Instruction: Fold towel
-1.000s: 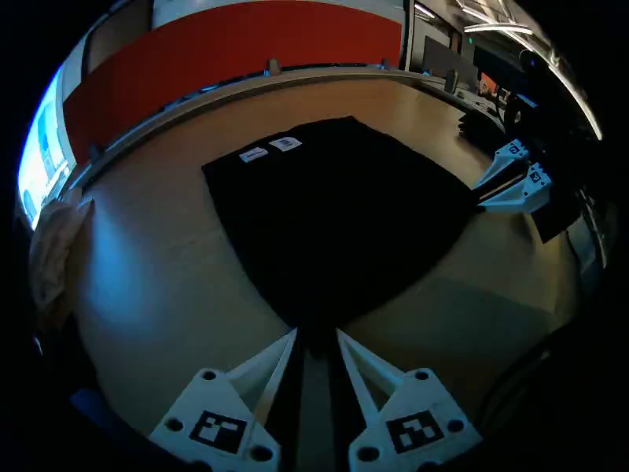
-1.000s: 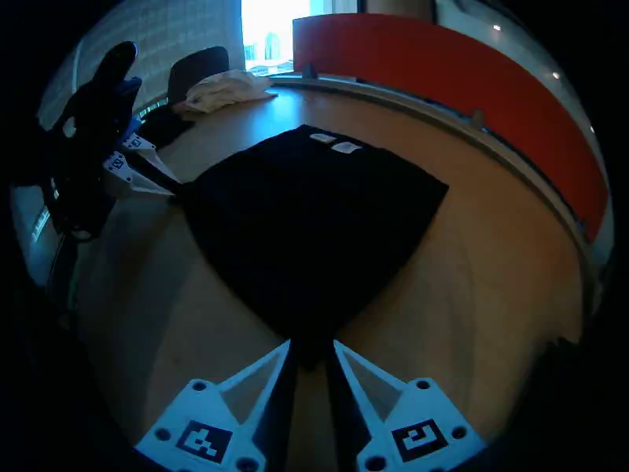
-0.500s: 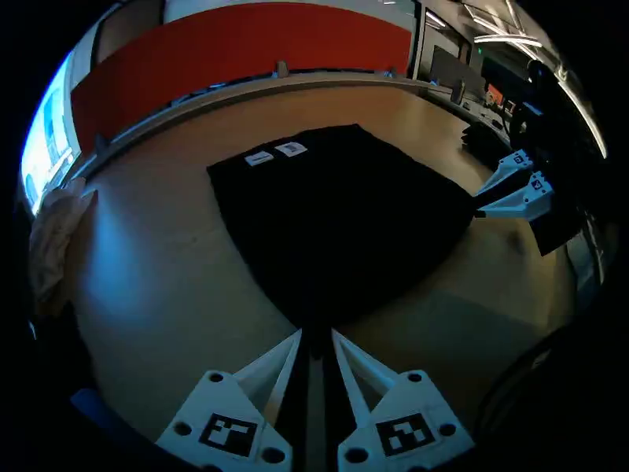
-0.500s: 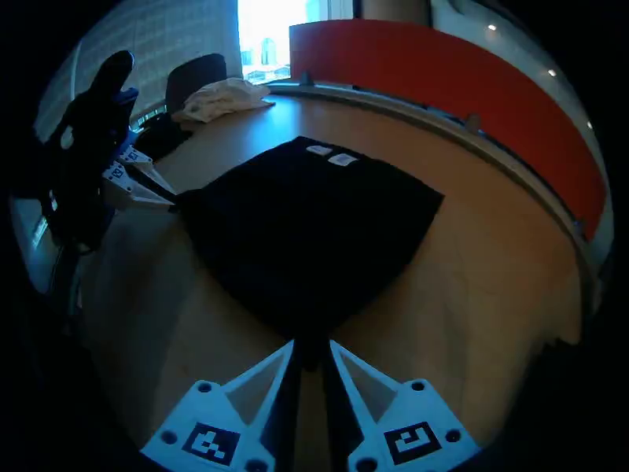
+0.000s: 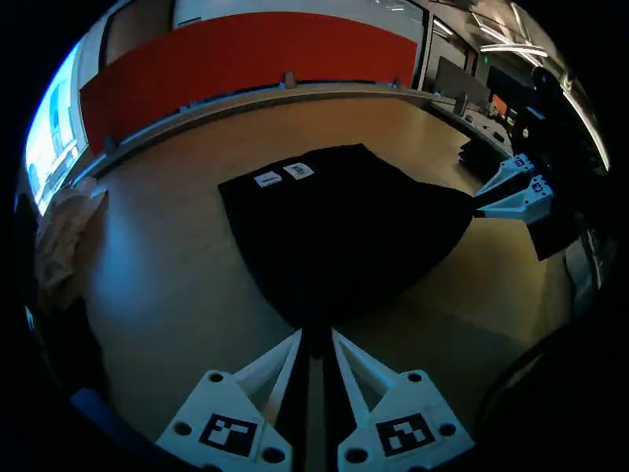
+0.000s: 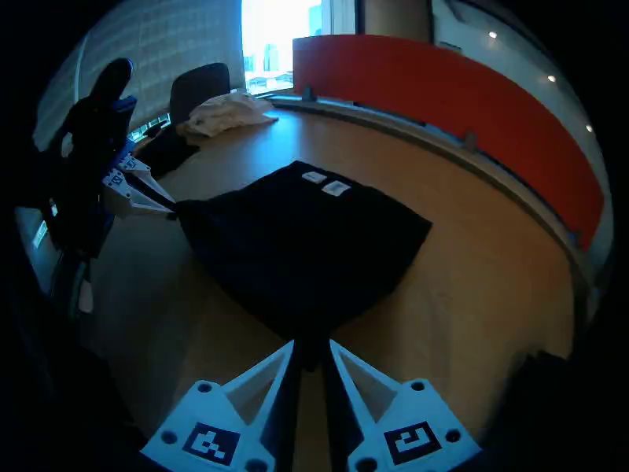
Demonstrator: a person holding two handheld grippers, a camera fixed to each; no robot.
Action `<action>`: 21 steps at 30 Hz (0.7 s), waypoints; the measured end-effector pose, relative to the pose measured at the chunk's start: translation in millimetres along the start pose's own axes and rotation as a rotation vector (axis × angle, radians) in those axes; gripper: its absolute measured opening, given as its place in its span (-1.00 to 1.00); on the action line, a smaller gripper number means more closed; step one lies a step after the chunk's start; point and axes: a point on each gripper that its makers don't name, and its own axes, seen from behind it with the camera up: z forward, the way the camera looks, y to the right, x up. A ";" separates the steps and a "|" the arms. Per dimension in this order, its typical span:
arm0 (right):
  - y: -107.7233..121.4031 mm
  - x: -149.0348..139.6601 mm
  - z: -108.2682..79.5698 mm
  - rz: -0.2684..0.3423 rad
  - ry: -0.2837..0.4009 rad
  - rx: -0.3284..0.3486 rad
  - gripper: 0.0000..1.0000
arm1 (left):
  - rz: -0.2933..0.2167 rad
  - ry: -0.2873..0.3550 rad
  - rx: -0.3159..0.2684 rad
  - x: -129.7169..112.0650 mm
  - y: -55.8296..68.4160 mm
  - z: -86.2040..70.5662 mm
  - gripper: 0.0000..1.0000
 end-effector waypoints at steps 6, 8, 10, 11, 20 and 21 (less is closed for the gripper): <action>0.8 15.6 -14.7 -0.011 0.017 -0.003 -0.67 | -0.012 0.002 -0.003 5.8 4.4 -16.0 -0.79; 0.8 20.6 -19.8 -0.011 0.022 -0.002 -0.67 | -0.015 0.002 -0.005 8.1 6.0 -21.2 -0.79; 0.4 24.0 -24.5 -0.011 0.025 0.000 -0.67 | -0.019 0.001 -0.008 10.2 7.5 -25.6 -0.79; 0.1 25.7 -27.1 -0.010 0.027 0.001 -0.67 | -0.021 0.000 -0.010 11.4 8.3 -28.0 -0.79; -6.2 30.0 -47.9 -0.010 0.020 0.017 -0.67 | -0.031 0.004 -0.024 22.0 13.9 -46.0 -0.79; -6.9 30.4 -49.9 -0.009 0.019 0.019 -0.67 | -0.031 0.004 -0.025 22.8 14.6 -47.6 -0.79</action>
